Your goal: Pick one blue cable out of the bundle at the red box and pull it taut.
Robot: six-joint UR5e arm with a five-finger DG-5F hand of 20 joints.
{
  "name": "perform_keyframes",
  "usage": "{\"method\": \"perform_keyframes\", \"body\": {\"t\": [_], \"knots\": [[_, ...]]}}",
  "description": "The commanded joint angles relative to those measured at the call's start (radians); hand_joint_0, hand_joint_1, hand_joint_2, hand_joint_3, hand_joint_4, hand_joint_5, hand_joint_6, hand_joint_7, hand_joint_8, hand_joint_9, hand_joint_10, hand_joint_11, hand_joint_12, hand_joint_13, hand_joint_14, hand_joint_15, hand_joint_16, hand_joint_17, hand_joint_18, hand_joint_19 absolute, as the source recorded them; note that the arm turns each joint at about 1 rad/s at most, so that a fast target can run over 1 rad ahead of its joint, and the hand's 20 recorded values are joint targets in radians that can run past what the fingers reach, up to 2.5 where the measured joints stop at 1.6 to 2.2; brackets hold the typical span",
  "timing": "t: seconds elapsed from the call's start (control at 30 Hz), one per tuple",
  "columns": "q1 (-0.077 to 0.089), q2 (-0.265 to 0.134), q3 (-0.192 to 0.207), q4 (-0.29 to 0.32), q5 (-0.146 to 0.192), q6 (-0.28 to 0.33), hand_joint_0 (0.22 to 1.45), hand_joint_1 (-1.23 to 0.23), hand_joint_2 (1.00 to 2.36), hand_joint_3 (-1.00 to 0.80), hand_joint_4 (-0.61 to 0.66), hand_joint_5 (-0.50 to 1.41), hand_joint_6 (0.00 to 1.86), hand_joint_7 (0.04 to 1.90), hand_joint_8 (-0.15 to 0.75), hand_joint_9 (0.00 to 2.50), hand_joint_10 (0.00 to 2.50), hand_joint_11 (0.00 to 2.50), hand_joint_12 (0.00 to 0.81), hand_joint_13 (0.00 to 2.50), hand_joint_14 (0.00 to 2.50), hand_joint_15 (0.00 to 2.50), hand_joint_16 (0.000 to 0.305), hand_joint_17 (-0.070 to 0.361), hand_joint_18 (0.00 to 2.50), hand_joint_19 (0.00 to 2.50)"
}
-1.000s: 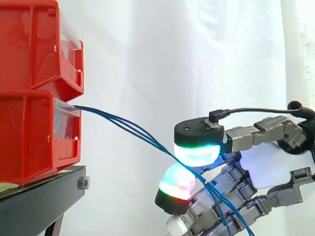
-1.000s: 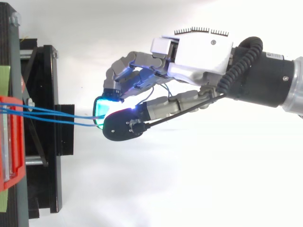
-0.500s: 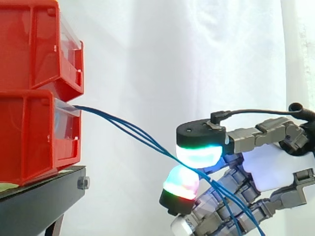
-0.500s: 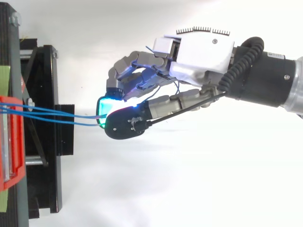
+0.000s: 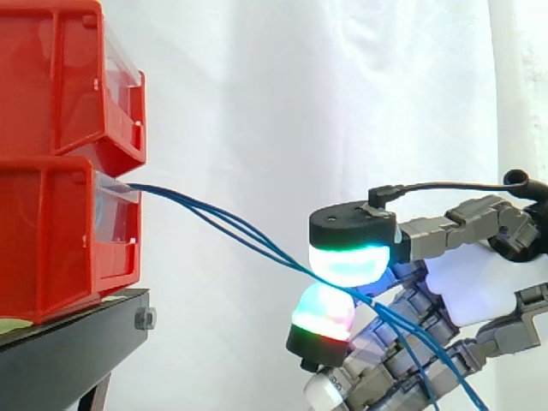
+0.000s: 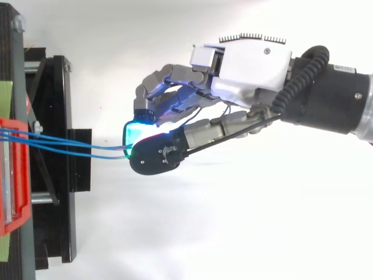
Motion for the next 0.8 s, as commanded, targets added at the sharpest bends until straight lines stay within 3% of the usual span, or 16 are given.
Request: {"method": "perform_keyframes", "body": {"t": [0.0, 0.3, 0.57, 0.77], "knots": [[0.000, 0.000, 0.001, -0.004, 0.001, 0.012, 0.85, -0.85, 1.02, -0.23, -0.10, -0.21, 0.95, 1.08, 0.302, 0.69, 0.01, 0.36, 0.339, 0.44, 0.01, 0.14, 0.045, 0.102, 0.40, 0.23], [0.000, 0.000, 0.018, -0.023, 0.001, 0.027, 0.89, -0.85, 1.02, -0.22, -0.15, -0.21, 0.95, 1.08, 0.237, 0.70, 0.01, 0.32, 0.282, 0.40, 0.00, 0.10, 0.035, 0.078, 0.29, 0.16], [0.002, 0.000, 0.028, -0.041, 0.002, 0.027, 0.87, -0.87, 1.02, -0.28, -0.07, -0.22, 0.93, 0.90, 0.207, 0.58, 0.00, 0.30, 0.273, 0.33, 0.00, 0.07, 0.032, 0.071, 0.24, 0.06], [0.002, 0.000, 0.030, -0.042, 0.002, 0.027, 0.82, -0.92, 1.01, -0.32, -0.02, -0.24, 0.91, 0.88, 0.206, 0.53, 0.01, 0.30, 0.280, 0.30, 0.00, 0.04, 0.034, 0.075, 0.27, 0.00]]}}
